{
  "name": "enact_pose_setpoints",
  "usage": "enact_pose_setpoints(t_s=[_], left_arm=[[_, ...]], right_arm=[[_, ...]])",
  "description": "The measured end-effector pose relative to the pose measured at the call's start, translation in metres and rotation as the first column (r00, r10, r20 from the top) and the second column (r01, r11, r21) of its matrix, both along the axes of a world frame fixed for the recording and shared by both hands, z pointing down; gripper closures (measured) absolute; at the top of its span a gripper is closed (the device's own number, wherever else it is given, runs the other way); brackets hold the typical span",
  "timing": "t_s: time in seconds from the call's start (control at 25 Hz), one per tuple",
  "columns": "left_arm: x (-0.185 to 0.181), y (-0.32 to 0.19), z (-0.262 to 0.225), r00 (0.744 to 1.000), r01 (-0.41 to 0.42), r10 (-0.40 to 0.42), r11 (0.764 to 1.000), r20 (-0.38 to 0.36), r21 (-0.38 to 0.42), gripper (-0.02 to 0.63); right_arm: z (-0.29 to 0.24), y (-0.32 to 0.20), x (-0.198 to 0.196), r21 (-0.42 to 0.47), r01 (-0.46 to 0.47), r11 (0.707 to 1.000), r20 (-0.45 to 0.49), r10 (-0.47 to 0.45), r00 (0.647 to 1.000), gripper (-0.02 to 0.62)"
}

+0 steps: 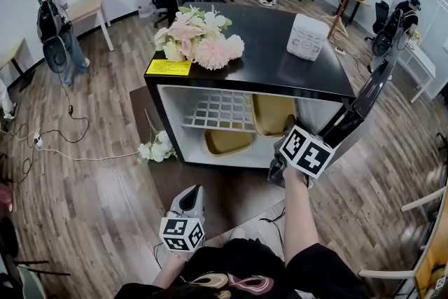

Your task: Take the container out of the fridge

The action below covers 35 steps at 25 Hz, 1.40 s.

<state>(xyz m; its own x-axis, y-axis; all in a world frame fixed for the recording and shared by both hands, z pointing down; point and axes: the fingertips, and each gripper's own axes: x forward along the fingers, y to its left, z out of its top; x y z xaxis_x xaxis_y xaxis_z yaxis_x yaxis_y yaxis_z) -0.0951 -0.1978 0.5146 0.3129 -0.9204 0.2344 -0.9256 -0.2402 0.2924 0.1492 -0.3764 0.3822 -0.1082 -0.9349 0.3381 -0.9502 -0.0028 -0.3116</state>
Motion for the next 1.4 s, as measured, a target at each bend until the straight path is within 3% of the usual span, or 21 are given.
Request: enact_pose_setpoints(t_s=[0.72,1.4], left_arm=[[0.008,0.019,-0.001,1.0,-0.02,0.02,1.0,0.017,0.012,0.597],[0.0,0.042,-0.004,0.998,-0.05,0.049,0.998,0.03,0.035,0.597]], right_arm=[[-0.004,0.036,-0.005,0.034,0.057,0.998,-0.002,-0.057,0.998,0.561],[0.008,0.081,-0.012,0.041,0.058,0.997,-0.021,-0.057,0.998,0.561]])
